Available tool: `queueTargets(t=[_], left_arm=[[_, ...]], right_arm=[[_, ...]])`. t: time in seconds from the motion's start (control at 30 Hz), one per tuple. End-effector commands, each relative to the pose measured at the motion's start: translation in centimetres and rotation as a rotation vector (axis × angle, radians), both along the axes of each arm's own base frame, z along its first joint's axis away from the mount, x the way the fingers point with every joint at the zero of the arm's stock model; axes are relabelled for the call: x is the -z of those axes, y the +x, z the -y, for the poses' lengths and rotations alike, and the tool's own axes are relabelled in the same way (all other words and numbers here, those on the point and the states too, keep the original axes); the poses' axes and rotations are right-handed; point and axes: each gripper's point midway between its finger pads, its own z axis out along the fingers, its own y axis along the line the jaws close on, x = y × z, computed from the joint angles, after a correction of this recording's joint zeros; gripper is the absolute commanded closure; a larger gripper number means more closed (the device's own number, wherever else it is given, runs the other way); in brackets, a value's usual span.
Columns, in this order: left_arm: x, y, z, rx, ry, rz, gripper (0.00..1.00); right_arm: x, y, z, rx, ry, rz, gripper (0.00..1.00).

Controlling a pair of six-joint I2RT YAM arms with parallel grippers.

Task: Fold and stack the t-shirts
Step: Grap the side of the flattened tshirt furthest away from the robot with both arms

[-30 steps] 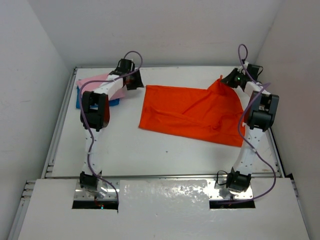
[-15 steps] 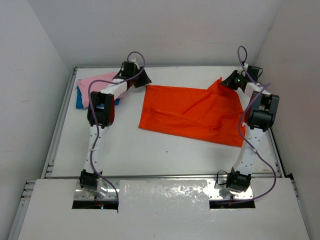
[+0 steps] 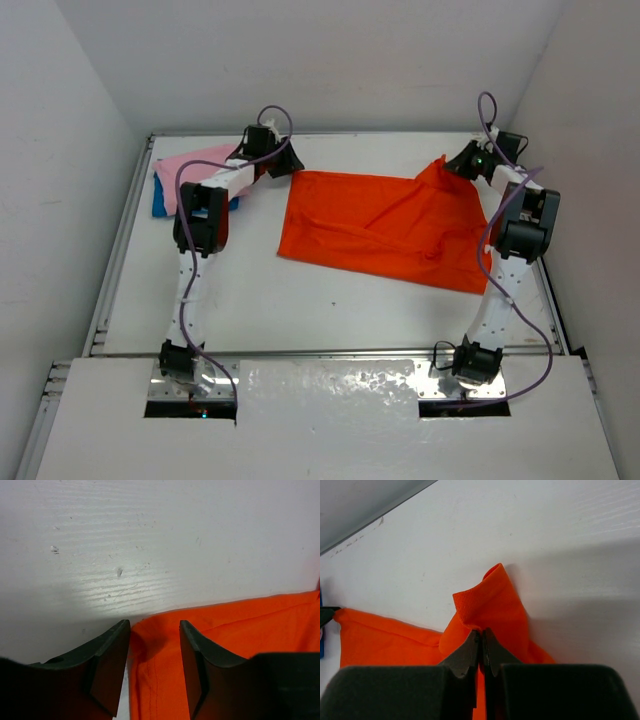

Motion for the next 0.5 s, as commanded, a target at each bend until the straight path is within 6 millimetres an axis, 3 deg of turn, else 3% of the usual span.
queueTargets(t=[0.0,0.2,0.23,0.27,0.33,0.43,0.47], left_arm=[[0.0,-1.9,-0.8,0.011,0.093,-0.060,0.57],[0.3,-2.3,-1.4,0.005,0.129,-0.074,0.60],[0.3,-2.3,-1.3,0.008,0.124,-0.075,0.66],[0.3,-2.3,-1.1,0.011,0.115,-0.074,0.79],[-0.2,-2.1,-0.5,0.016,0.072,-0.065,0.97],[-1.7,-1.9,0.0,0.004,0.025,-0.028,1.00],[-3.1,-1.6,-0.1,-0.008,0.019,0.000,1.00]], right_arm=[[-3.2,1.1,0.5,-0.014,-0.015,0.086,0.96],[-3.6,0.8,0.6,-0.014,-0.021,0.090,0.96],[-3.6,0.8,0.6,-0.013,-0.022,0.089,0.96],[-3.7,0.9,0.5,-0.014,-0.019,0.090,0.96],[-3.9,1.0,0.6,-0.011,-0.020,0.101,0.97],[-4.9,0.9,0.9,0.004,-0.035,0.134,1.00],[-5.8,0.8,1.0,0.008,-0.043,0.154,1.00]])
